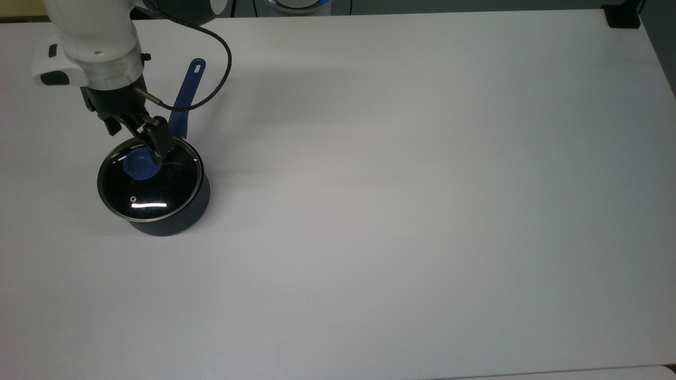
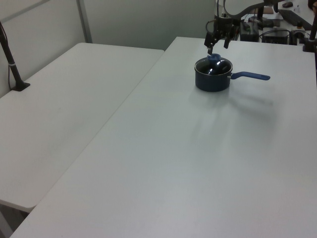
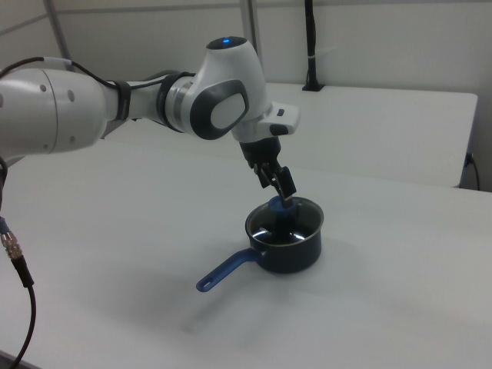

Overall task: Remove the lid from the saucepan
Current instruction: 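Align the open gripper around the blue knob of the glass lid, then close the gripper on the blue lid knob, then lift the glass lid up off the saucepan rim, then carry the lid away from the saucepan and lower it onto the table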

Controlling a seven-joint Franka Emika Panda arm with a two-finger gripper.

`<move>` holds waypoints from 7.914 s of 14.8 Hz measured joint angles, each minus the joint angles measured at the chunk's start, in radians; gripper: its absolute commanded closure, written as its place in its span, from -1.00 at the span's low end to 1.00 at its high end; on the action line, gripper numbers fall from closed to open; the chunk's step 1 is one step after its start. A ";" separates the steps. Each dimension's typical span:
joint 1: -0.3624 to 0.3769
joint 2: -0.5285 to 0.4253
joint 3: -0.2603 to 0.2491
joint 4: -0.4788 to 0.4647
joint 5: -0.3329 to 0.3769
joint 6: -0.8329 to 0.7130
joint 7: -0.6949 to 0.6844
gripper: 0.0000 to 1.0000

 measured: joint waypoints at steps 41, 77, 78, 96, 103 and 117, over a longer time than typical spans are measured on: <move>0.025 0.056 -0.028 0.066 0.055 0.014 -0.005 -1.00; 0.033 0.095 -0.028 0.051 0.050 0.014 -0.072 0.06; 0.033 0.095 -0.029 0.052 0.050 0.014 -0.076 0.07; 0.084 0.066 -0.068 0.132 -0.010 -0.173 -0.191 0.08; 0.214 0.029 -0.093 0.122 -0.022 -0.265 -0.145 0.08; 0.362 0.014 -0.106 0.026 -0.063 -0.267 0.076 0.08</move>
